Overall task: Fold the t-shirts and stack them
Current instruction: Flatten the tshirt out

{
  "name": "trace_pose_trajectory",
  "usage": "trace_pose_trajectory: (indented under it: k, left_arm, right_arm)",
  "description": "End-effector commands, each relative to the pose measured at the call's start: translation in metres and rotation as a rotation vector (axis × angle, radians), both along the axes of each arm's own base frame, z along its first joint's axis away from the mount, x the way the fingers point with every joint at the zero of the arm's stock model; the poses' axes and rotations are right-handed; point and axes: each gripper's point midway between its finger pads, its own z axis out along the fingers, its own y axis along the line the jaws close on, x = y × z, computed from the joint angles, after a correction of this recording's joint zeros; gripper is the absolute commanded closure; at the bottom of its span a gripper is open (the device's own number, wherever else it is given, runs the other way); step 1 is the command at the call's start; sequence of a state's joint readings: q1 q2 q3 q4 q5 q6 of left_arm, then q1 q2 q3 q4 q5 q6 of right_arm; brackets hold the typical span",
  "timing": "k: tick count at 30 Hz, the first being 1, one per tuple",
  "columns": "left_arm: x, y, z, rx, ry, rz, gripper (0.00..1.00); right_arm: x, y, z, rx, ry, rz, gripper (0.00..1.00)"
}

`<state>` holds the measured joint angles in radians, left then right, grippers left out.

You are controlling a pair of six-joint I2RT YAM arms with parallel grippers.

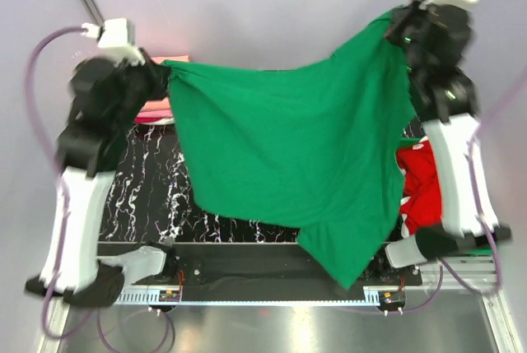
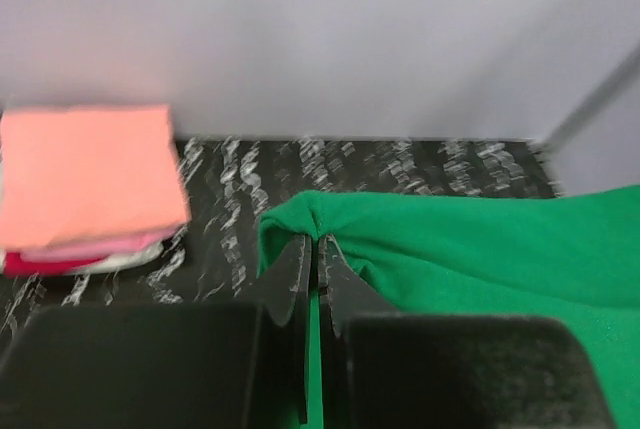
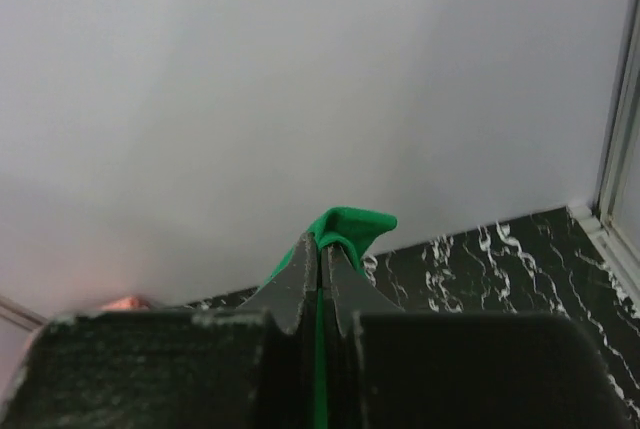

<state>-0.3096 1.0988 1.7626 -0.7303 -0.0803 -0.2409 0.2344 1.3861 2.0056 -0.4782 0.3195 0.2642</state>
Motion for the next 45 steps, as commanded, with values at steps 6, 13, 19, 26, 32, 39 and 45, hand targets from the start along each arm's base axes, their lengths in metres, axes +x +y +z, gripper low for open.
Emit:
trace_pose_trajectory:
  k: [6, 13, 19, 26, 32, 39, 45]
  left_arm:
    - [0.125, 0.016, -0.224, -0.086, 0.575, -0.014, 0.31]
    - [0.086, 0.014, -0.311, -0.139, 0.790, 0.019, 0.01]
    - [0.046, 0.015, -0.342, -0.187, 0.807, 0.054, 0.01]
    - [0.053, 0.004, -0.382, -0.172, 0.871, 0.048, 0.01]
    - [0.078, 0.000, -0.423, -0.137, 1.007, 0.076, 0.01]
    - [0.118, -0.004, -0.462, -0.116, 1.121, 0.121, 0.02]
    - [0.163, -0.010, -0.463, -0.117, 1.132, 0.127, 0.02]
  right_arm:
    - [0.129, -0.032, -0.215, 0.129, 0.489, -0.087, 0.00]
    - [0.105, -0.016, -0.274, 0.140, 0.627, -0.002, 0.00]
    - [0.063, 0.034, -0.346, 0.257, 0.788, 0.215, 0.00]
    - [0.043, 0.102, -0.430, 0.205, 1.029, 0.320, 0.01]
    - [0.059, 0.104, -0.487, 0.185, 1.177, 0.246, 0.00]
    - [0.105, 0.101, -0.537, 0.165, 1.269, 0.190, 0.00]
    - [0.153, 0.069, -0.566, 0.228, 1.305, 0.104, 0.00]
